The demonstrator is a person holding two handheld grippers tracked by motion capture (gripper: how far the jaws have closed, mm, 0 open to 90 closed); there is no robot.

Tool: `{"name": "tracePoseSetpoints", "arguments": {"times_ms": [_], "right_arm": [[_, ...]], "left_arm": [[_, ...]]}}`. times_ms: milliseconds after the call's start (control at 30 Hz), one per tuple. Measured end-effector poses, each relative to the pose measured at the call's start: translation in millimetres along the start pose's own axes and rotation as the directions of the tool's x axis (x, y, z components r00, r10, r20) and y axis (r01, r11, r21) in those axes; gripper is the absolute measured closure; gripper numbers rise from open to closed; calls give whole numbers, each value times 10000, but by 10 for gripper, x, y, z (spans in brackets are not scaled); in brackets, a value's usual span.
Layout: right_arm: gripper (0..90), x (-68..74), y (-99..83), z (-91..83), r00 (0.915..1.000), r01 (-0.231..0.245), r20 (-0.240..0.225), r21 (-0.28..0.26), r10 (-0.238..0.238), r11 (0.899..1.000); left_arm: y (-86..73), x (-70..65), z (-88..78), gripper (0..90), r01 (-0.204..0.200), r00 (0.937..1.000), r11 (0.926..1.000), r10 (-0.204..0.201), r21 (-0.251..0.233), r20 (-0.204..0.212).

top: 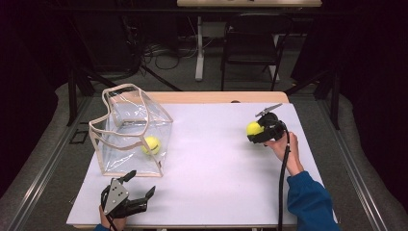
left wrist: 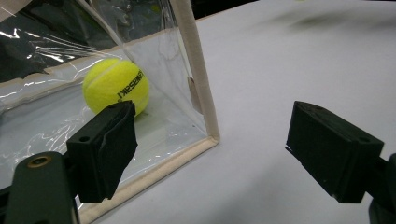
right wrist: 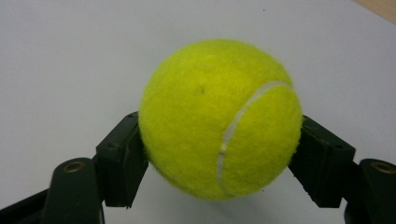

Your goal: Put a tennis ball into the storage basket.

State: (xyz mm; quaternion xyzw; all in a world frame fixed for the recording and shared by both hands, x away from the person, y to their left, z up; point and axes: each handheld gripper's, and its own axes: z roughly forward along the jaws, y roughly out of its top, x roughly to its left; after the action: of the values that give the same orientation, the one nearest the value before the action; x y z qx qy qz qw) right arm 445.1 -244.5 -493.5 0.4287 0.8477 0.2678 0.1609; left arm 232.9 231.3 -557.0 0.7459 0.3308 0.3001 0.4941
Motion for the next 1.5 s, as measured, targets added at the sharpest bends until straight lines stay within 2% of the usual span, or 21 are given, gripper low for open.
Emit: {"name": "tracePoseSetpoints", "arguments": {"times_ms": [700, 1133, 1500], "right_arm": [[265, 171, 44, -47, 9983, 517, -246, -164, -521, 9985], [265, 360, 116, -74, 9938, 986, -479, -317, -1001, 9946], [265, 479, 165, -55, 9900, 1166, -753, -419, -1195, 9923]], "left_arm": [[0, 2, 4, 162, -11, 10000, 10000, 11, 48, -29], [-1, 1, 1, 162, 9, 10000, 10000, -9, 27, -5], [1, -1, -2, 162, -13, 10000, 10000, 13, 4, -17]]}}
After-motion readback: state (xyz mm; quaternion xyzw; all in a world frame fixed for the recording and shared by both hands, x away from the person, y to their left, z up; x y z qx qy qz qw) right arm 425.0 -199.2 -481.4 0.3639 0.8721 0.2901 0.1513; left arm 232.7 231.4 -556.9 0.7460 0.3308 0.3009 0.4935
